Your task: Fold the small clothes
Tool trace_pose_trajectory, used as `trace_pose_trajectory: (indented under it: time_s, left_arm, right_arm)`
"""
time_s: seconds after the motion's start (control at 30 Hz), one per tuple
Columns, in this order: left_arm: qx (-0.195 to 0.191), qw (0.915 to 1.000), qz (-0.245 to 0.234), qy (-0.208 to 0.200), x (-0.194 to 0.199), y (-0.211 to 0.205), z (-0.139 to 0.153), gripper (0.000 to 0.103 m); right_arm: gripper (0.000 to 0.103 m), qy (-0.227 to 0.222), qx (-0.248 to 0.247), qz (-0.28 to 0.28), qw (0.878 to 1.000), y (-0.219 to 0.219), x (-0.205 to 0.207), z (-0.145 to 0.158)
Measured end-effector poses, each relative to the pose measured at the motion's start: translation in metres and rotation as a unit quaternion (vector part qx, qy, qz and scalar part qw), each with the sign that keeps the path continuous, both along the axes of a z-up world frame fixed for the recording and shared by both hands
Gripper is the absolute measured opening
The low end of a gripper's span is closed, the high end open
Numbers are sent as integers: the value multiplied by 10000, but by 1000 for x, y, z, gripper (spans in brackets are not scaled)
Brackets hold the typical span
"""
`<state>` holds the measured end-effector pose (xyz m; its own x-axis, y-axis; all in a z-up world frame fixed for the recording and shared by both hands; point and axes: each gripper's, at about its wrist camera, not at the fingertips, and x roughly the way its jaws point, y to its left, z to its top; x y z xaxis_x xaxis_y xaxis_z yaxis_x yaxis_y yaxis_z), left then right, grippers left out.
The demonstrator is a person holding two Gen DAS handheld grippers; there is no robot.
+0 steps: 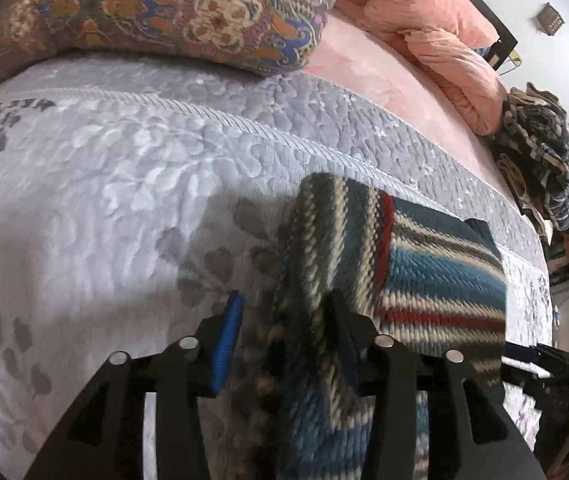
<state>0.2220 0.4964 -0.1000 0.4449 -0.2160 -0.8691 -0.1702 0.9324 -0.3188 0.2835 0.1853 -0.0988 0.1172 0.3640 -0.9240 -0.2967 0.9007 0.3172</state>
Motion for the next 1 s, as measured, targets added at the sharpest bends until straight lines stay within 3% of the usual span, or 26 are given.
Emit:
trace_pose_trajectory:
  time_s: [0.23, 0.4, 0.6, 0.83, 0.93, 1.0]
  left_arm:
    - [-353, 9981, -475, -195, -56, 8, 30, 71]
    - [-371, 9980, -508, -53, -60, 9, 17, 73]
    - [-757, 9955, -560, 44, -48, 11, -9, 73]
    - [-963, 9899, -971, 379, -19, -10, -36, 73]
    - [-908, 9886, -1102, 469, -8, -19, -43, 84]
    - [-1095, 9862, -1120, 538, -3, -17, -48, 87]
  right_arm:
    - [68, 111, 707, 21, 9974, -28, -26, 25]
    - [68, 307, 750, -87, 9967, -33, -28, 12]
    - [72, 605, 1073, -210, 9922, -26, -15, -4]
    - [89, 399, 442, 86, 9982, 9, -1, -8]
    - [93, 431, 221, 162, 9987, 21, 4, -16]
    - [97, 465, 112, 146, 9987, 25, 6, -24]
